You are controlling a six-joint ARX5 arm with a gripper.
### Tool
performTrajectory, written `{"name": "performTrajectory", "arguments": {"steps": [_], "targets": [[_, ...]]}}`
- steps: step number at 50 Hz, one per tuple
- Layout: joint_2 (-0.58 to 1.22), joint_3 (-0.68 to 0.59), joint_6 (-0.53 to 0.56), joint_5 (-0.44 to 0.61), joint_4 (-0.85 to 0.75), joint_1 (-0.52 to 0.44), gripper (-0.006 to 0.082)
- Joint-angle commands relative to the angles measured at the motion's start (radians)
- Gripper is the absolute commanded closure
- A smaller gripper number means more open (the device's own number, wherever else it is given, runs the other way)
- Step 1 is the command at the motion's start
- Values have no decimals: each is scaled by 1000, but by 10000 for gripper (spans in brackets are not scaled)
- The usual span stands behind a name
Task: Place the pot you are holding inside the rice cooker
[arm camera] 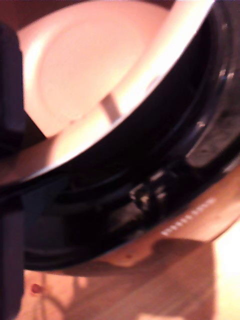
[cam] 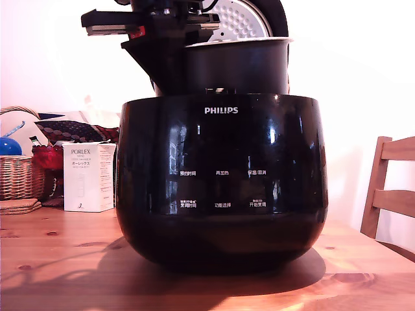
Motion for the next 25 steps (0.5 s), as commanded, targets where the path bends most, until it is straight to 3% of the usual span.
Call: {"name": "performTrajectory", "arguments": {"steps": [1, 25], "targets": [[-7, -1, -20, -8, 19, 1, 789], [-7, -1, -27, 4, 8, -4, 769]]}}
